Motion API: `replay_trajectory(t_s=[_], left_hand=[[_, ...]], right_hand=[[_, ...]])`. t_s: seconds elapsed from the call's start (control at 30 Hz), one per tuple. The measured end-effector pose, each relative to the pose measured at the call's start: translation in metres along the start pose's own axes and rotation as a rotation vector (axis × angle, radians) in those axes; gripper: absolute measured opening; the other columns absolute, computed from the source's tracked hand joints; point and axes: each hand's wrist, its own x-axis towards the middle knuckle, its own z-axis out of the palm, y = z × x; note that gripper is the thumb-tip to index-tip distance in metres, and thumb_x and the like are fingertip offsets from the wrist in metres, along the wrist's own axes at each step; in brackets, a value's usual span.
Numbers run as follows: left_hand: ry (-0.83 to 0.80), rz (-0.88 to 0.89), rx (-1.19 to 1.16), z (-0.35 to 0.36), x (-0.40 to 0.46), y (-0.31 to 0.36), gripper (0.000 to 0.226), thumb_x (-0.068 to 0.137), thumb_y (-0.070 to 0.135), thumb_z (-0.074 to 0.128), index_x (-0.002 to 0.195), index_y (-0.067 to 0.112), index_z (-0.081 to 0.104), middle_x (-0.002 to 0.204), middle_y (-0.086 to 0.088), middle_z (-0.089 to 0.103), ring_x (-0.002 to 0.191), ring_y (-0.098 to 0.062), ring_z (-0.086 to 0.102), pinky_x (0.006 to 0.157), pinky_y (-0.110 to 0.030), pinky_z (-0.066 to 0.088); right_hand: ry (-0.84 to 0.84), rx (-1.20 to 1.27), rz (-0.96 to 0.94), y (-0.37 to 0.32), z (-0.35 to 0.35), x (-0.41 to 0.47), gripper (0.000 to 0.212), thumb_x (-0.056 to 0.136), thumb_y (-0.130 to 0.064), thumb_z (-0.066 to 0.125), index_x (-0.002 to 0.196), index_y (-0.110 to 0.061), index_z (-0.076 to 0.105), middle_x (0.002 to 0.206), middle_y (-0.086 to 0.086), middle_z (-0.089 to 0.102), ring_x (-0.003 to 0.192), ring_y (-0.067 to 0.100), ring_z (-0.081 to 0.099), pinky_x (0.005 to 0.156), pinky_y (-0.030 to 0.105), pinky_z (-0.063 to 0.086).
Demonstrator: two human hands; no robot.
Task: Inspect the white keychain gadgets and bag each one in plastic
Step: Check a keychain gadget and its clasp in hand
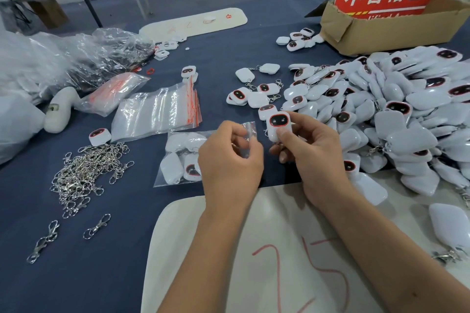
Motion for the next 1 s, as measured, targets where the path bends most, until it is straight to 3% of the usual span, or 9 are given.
replay_trajectory(t_s=[0.07, 0.17, 0.27, 0.37, 0.47, 0.6, 0.73, 0.9, 1.0], left_hand=[[-0.022, 0.003, 0.156, -0.001, 0.001, -0.002, 0.019, 0.081, 0.031, 0.076, 0.088, 0.029, 0.058, 0.077, 0.011, 0.06, 0.072, -0.01, 0.059, 0.069, -0.037, 0.053], [-0.083, 0.012, 0.361, -0.001, 0.0, -0.002, 0.036, 0.077, 0.039, 0.083, 0.092, 0.027, 0.052, 0.088, 0.012, 0.054, 0.081, -0.014, 0.055, 0.072, -0.036, 0.046], [-0.09, -0.017, 0.386, -0.003, 0.0, -0.002, 0.032, 0.081, 0.035, 0.08, 0.093, 0.024, 0.053, 0.092, 0.007, 0.054, 0.084, -0.018, 0.054, 0.076, -0.035, 0.045], [-0.086, -0.05, 0.375, -0.006, 0.003, -0.001, 0.02, 0.086, 0.033, 0.074, 0.083, 0.023, 0.057, 0.082, 0.007, 0.06, 0.08, -0.018, 0.058, 0.075, -0.037, 0.049], [-0.11, -0.076, 0.38, -0.007, 0.004, 0.001, 0.02, 0.087, 0.028, 0.071, 0.072, 0.02, 0.06, 0.068, 0.007, 0.063, 0.071, -0.016, 0.06, 0.073, -0.043, 0.053], [-0.193, -0.084, 0.394, -0.008, 0.003, 0.006, 0.03, 0.08, 0.039, 0.08, 0.071, 0.019, 0.059, 0.068, 0.005, 0.063, 0.071, -0.018, 0.06, 0.069, -0.041, 0.052], [-0.216, -0.081, 0.464, -0.01, 0.004, 0.008, 0.017, 0.085, 0.026, 0.071, 0.074, 0.019, 0.061, 0.073, 0.003, 0.064, 0.074, -0.021, 0.06, 0.073, -0.041, 0.053], [-0.197, -0.123, 0.534, -0.009, 0.004, 0.009, 0.019, 0.092, 0.021, 0.059, 0.076, 0.015, 0.066, 0.077, -0.006, 0.067, 0.075, -0.029, 0.061, 0.075, -0.045, 0.054], [-0.19, -0.19, 0.358, -0.011, 0.005, 0.007, 0.018, 0.09, 0.022, 0.07, 0.072, 0.02, 0.07, 0.071, 0.006, 0.069, 0.075, -0.018, 0.066, 0.076, -0.038, 0.055]], right_hand=[[0.022, -0.03, 0.005, 0.001, -0.002, 0.0, 0.012, 0.095, -0.004, 0.071, 0.105, -0.01, 0.076, 0.071, 0.005, 0.071, 0.052, 0.009, 0.058, 0.054, 0.017, 0.048], [0.021, -0.057, -0.011, 0.003, -0.002, -0.001, 0.006, 0.094, -0.009, 0.073, 0.099, -0.012, 0.076, 0.067, 0.003, 0.068, 0.053, 0.008, 0.054, 0.057, 0.019, 0.047], [-0.008, -0.113, -0.056, 0.004, 0.0, -0.001, 0.005, 0.095, -0.017, 0.075, 0.099, -0.018, 0.077, 0.073, -0.008, 0.068, 0.064, 0.007, 0.058, 0.067, 0.026, 0.049], [-0.051, -0.03, -0.046, 0.003, 0.003, -0.003, 0.007, 0.099, -0.012, 0.07, 0.102, -0.018, 0.073, 0.084, -0.001, 0.075, 0.079, 0.019, 0.076, 0.071, 0.034, 0.062], [-0.047, 0.054, -0.024, 0.003, 0.002, -0.002, 0.005, 0.1, -0.006, 0.067, 0.102, -0.01, 0.069, 0.085, 0.006, 0.076, 0.082, 0.03, 0.079, 0.07, 0.032, 0.063], [-0.015, -0.006, -0.041, 0.004, 0.003, -0.001, 0.002, 0.099, -0.012, 0.071, 0.1, -0.011, 0.072, 0.085, 0.002, 0.075, 0.084, 0.019, 0.075, 0.075, 0.034, 0.062], [-0.016, -0.112, -0.111, 0.003, 0.003, -0.001, 0.003, 0.097, -0.017, 0.074, 0.098, -0.015, 0.073, 0.079, -0.012, 0.069, 0.072, 0.003, 0.058, 0.071, 0.02, 0.046], [-0.039, -0.148, -0.153, 0.002, 0.005, -0.004, 0.006, 0.096, -0.015, 0.074, 0.097, -0.01, 0.072, 0.079, -0.009, 0.071, 0.069, 0.001, 0.059, 0.068, 0.014, 0.046], [-0.056, -0.166, -0.154, 0.002, 0.006, -0.004, 0.006, 0.099, -0.017, 0.071, 0.098, -0.011, 0.069, 0.082, -0.006, 0.074, 0.073, 0.002, 0.064, 0.071, 0.019, 0.049]])
